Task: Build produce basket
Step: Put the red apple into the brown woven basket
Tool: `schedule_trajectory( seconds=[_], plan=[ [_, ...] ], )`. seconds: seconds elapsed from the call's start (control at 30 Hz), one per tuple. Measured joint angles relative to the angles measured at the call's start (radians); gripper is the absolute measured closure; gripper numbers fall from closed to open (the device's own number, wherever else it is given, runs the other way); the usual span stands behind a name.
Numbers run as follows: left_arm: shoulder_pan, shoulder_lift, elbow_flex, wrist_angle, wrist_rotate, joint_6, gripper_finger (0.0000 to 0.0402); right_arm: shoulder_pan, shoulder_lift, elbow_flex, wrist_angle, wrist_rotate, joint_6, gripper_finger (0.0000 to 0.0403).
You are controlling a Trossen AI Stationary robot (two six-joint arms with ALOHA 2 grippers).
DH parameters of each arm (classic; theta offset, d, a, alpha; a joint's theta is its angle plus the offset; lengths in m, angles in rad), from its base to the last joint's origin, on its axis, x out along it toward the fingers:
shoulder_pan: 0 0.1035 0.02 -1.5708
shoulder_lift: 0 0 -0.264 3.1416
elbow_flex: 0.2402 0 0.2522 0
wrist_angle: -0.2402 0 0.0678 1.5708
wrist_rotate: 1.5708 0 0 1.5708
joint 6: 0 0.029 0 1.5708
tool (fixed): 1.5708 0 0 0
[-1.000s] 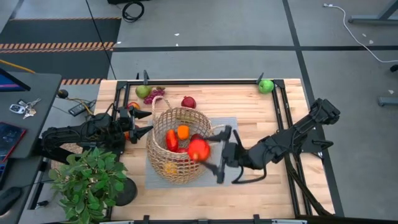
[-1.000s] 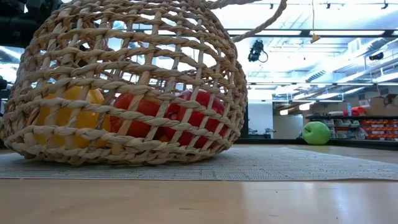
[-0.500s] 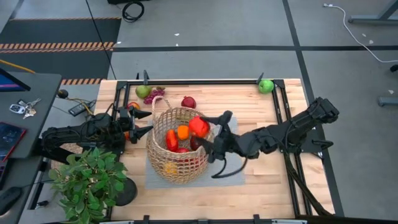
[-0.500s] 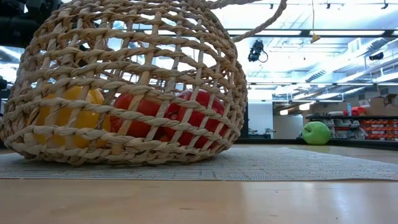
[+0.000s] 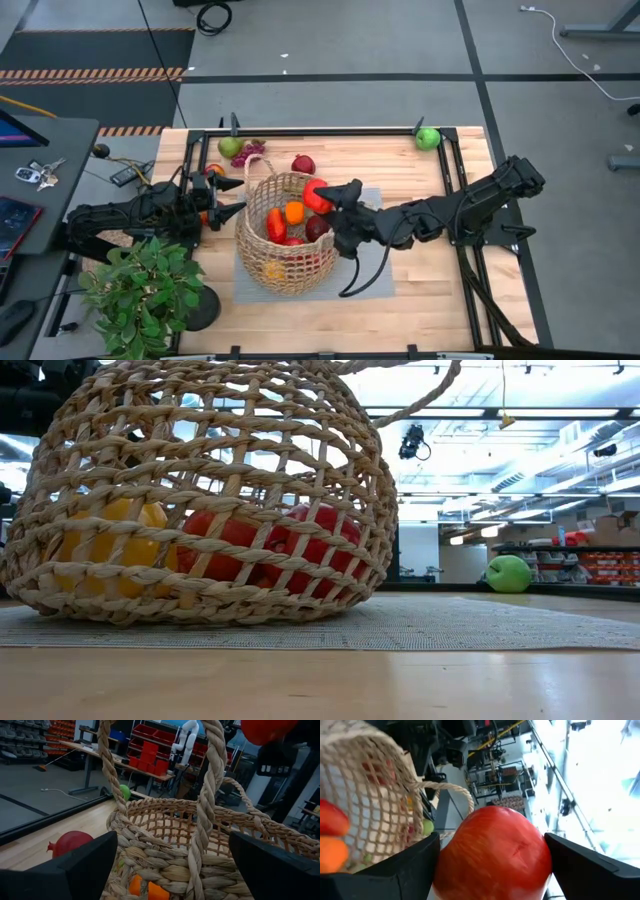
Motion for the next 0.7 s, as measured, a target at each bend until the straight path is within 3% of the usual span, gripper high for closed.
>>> schedule_trajectory(
  seconds=[0.27,0.57,0.7],
  plan=[
    [0.0,0.0,0.0,0.0,0.0,0.0,0.0012,-0.039,0.0,0.0,0.003,-0.03,-0.082,0.0053],
    [0.0,0.0,0.0,0.0,0.0,0.0,0.0012,-0.117,0.0,0.0,-0.027,-0.271,0.038,0.0053],
    [0.0,0.0,0.0,0.0,0.0,0.0,0.0012,-0.195,0.001,0.0,-0.086,-0.492,0.108,0.0053]
  ],
)
